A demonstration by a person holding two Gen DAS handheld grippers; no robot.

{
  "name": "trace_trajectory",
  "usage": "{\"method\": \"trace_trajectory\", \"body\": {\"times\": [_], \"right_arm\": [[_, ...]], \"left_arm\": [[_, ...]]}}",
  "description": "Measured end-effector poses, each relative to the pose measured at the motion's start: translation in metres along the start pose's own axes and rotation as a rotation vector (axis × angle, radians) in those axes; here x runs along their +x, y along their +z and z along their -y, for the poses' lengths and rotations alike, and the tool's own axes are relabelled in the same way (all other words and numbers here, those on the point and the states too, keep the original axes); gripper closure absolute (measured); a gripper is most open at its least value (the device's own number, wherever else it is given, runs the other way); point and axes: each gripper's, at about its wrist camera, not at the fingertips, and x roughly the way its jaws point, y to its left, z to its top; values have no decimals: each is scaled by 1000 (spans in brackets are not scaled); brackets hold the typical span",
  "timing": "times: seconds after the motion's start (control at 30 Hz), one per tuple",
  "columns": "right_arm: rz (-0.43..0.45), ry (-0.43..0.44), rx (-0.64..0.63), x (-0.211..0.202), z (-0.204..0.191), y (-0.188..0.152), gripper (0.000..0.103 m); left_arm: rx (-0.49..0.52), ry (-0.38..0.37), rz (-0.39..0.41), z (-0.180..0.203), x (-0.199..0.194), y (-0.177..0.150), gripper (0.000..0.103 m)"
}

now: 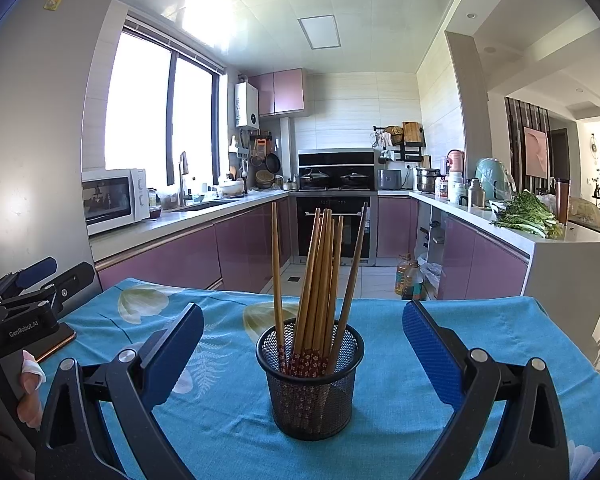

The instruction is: Organize utensils

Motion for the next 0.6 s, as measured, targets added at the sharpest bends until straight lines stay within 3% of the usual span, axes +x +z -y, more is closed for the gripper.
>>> {"method": "trace_trajectory", "body": {"times": [0.6], "right_arm": [[-2,-4,4,1,-3,1,7]], "left_arm": [[0,1,0,0,0,0,6]]}}
